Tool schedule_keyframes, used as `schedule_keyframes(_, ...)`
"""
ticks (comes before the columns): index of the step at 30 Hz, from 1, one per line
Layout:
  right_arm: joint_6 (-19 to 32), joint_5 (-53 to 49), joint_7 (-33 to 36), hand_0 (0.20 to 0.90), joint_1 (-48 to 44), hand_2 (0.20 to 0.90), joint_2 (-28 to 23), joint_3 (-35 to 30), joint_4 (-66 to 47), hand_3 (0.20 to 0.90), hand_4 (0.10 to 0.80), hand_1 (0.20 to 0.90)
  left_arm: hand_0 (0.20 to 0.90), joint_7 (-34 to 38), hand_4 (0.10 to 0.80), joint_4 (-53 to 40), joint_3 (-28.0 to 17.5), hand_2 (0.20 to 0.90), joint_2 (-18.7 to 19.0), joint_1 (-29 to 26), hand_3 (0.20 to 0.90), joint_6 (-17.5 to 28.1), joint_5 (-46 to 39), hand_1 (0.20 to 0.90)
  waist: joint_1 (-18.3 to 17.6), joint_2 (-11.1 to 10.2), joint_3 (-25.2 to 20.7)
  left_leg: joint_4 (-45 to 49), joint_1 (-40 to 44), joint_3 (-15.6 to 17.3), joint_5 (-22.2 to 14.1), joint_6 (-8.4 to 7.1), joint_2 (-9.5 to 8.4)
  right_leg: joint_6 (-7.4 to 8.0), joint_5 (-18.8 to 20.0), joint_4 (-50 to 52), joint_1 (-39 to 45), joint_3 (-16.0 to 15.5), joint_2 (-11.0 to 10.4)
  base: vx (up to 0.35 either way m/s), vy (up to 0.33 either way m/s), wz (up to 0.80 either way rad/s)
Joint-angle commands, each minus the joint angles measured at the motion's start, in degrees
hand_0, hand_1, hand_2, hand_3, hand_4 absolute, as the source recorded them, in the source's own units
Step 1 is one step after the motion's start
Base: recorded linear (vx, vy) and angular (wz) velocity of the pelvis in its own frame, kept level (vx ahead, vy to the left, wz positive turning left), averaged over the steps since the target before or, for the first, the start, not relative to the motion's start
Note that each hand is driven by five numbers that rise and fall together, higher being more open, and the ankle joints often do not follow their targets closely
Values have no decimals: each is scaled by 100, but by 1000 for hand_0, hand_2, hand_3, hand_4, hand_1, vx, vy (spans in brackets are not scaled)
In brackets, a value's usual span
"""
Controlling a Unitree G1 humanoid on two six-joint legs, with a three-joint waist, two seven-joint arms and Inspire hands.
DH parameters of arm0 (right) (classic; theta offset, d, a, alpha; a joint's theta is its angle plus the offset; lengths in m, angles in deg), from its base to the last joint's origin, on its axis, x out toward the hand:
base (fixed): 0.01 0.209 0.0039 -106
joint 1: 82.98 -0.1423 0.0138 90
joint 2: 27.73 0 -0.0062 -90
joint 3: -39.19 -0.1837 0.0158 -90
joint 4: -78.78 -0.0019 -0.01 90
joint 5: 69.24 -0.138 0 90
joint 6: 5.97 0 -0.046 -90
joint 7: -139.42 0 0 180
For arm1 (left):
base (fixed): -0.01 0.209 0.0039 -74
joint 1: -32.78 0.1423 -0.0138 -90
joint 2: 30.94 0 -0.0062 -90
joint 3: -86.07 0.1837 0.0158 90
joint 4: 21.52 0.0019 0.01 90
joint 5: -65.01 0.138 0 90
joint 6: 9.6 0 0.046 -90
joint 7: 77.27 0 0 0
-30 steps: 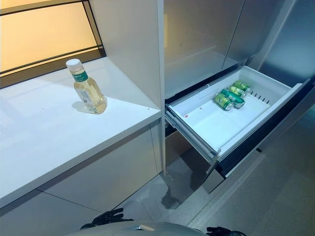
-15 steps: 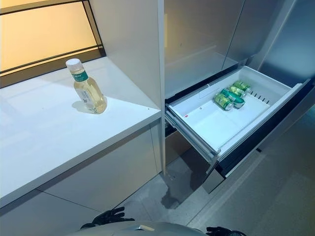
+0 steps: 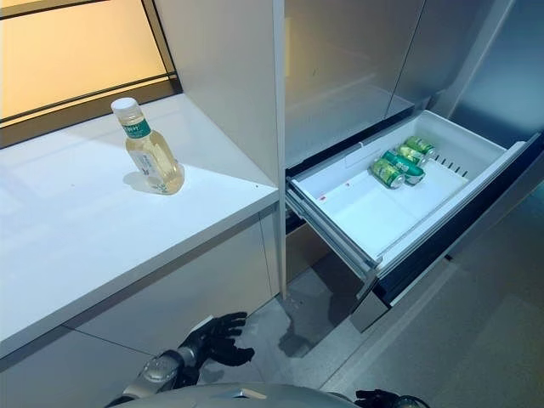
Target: Put drinks into fridge and close the fridge
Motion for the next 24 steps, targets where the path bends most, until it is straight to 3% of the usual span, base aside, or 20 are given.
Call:
schedule_keyframes(1,-23,70,-317,900,-231,900,-46,312,-23,900,800,900,900,-2,800,-530,138,900,182,-724,900,501,98,900,36,58,-35,8,-110,116,-342,184,-144,437,171,256,-349,-39,-77,0,0,0)
schedule_keyframes(6,-36,144,-376,900,-270,900,-102,294,-1,900,800,900,900,-100,800,-1479,422,900,531,-927,900,711,55,900,39,87,-64,8,-126,120,-347,194,-139,432,166,225,-339,-36,-73,2,4,-1)
schedule_keyframes(7,-16,159,-369,900,-261,900,-90,277,2,900,800,900,900,-151,800,-1630,487,900,597,-890,900,587,4,900,53,91,-69,8,-141,120,-349,195,-136,430,157,225,-351,-37,-69,-31,2,-1)
schedule_keyframes(9,0,149,-315,900,-190,900,-108,260,-108,900,800,900,900,-77,800,-2337,550,900,924,-741,900,641,183,900,83,126,-16,8,-171,87,-342,191,-136,431,135,221,-354,-67,-72,-58,21,0)
schedule_keyframes(17,-60,105,-43,900,195,900,-43,182,-644,900,800,900,900,-583,800,-5057,-38,900,1711,-544,900,268,-101,900,177,197,95,8,-240,-110,-285,230,-208,426,135,229,-340,-208,-112,-37,13,11)
schedule_keyframes(24,179,-18,103,900,365,900,93,215,-586,900,800,900,900,-683,800,-6421,-610,900,2086,-736,900,160,-454,900,312,176,35,8,-317,-262,-253,222,-237,430,155,167,-312,-335,-132,-20,-25,13)
